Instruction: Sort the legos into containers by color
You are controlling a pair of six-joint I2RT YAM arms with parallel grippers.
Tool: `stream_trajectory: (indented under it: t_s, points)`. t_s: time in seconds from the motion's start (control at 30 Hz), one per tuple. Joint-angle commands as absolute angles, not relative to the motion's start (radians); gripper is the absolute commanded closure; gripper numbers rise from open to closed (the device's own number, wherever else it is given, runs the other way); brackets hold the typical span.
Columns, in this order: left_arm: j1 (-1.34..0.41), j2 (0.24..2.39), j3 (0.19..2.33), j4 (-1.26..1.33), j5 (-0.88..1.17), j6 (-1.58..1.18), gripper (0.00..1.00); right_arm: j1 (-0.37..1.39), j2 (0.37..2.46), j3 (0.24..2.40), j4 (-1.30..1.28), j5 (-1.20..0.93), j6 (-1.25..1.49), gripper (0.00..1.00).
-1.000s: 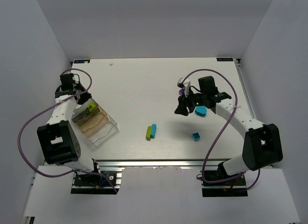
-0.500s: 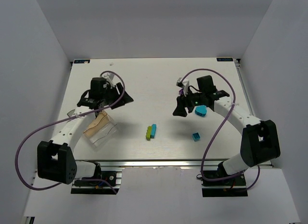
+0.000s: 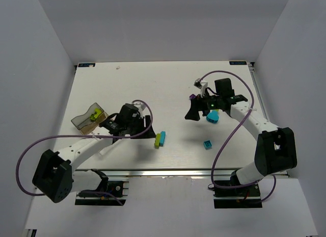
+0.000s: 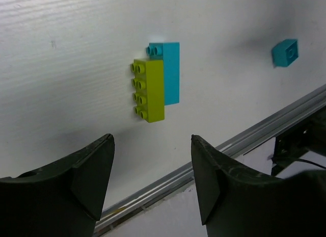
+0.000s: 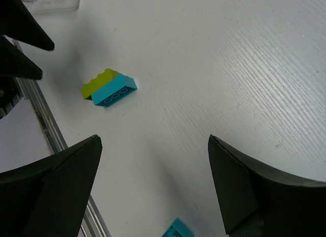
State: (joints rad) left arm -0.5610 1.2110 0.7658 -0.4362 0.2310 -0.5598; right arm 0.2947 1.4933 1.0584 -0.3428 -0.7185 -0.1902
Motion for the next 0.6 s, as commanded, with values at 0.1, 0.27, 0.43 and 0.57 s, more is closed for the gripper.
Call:
stream_trajectory:
  t_s: [0.1, 0.27, 0.43, 0.57]
  points:
    - [-0.685, 1.336, 0.779, -0.364, 0.107, -0.558, 0.29, 0.295, 1.486, 1.074, -0.313, -0.744, -0.169, 0.11]
    - [-0.736, 1.434, 0.84, -0.365, 0.054, -0.534, 0.29, 0.293, 1.485, 1.068, -0.313, -0.739, -0.169, 0.11]
    - [-0.799, 1.546, 0.907, -0.422, -0.032, -0.494, 0.3, 0.293, 1.48, 1.063, -0.31, -0.73, -0.172, 0.11]
    - [-0.824, 1.588, 0.93, -0.428, -0.066, -0.491, 0.31, 0.291, 1.483, 1.058, -0.305, -0.735, -0.172, 0.11]
